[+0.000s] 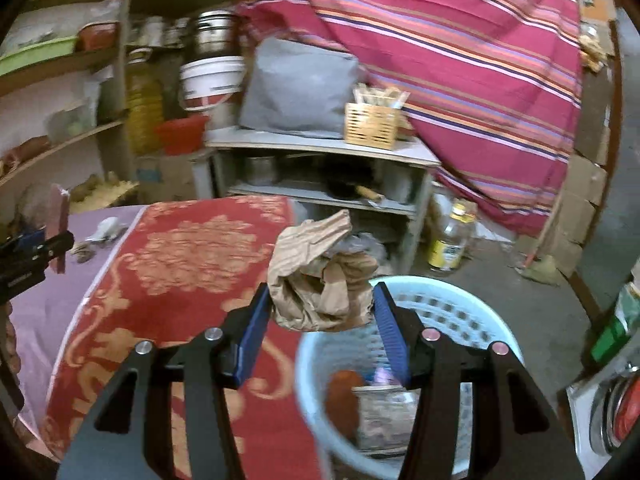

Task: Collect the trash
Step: 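Carry the pad and brown paper over the light-blue basket with both tools, then open both tools to drop the pad and paper into the basket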

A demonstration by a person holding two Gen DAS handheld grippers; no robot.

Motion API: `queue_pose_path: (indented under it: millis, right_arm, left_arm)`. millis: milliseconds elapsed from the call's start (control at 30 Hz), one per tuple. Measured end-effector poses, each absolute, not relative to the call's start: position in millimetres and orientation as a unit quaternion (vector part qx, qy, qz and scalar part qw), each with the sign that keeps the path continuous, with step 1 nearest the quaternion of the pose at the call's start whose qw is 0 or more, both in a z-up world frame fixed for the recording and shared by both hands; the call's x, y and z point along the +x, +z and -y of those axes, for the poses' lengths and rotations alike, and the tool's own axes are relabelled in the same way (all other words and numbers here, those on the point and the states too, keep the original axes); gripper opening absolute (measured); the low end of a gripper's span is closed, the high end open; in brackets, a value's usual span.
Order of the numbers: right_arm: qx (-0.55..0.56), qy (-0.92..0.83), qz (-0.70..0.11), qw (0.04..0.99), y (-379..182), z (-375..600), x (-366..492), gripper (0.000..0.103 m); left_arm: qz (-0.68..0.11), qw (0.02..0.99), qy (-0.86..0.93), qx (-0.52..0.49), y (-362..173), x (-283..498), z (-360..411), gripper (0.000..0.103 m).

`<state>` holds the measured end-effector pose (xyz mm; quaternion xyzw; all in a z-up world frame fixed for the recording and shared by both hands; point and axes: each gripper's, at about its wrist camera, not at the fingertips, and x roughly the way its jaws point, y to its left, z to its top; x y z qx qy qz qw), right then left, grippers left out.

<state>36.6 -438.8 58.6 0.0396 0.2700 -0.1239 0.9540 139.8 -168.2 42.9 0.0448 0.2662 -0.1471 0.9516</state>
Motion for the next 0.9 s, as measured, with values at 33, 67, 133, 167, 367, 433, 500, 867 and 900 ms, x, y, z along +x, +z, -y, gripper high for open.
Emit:
queue_pose_path:
  millis: [33, 67, 133, 167, 367, 433, 500, 867, 900]
  right_arm:
    - [0.045, -0.132, -0.270, 0.953, 56, 450, 32, 0.052]
    - [0.047, -0.140, -0.272, 0.951, 54, 459, 29, 0.052]
    - [0.047, -0.155, -0.274, 0.948, 48, 475, 20, 0.052]
    - [0.047, -0.162, -0.276, 0.946, 45, 482, 18, 0.052]
    - [0.077, -0.176, -0.293, 0.937, 26, 515, 10, 0.052]
    - [0.075, -0.187, -0.299, 0.933, 19, 524, 9, 0.052]
    - [0.082, -0.191, -0.301, 0.930, 15, 533, 6, 0.052]
    - [0.123, -0.204, -0.313, 0.920, -2, 570, -7, 0.052]
    - [0.125, -0.205, -0.312, 0.919, -2, 572, -7, 0.052]
  left_arm:
    - [-0.268, 0.950, -0.154, 0.047, 41, 140, 182, 0.060]
    - [-0.270, 0.948, -0.160, 0.048, 39, 139, 190, 0.060]
    - [-0.272, 0.945, -0.174, 0.052, 35, 139, 214, 0.060]
    - [-0.273, 0.944, -0.180, 0.054, 33, 138, 224, 0.060]
    - [-0.283, 0.929, -0.230, 0.061, 19, 129, 292, 0.060]
    - [-0.289, 0.923, -0.246, 0.062, 12, 127, 312, 0.060]
    - [-0.296, 0.916, -0.263, 0.065, 5, 123, 333, 0.060]
    - [-0.298, 0.895, -0.320, 0.090, -16, 106, 405, 0.060]
    - [-0.299, 0.893, -0.324, 0.090, -17, 105, 407, 0.061]
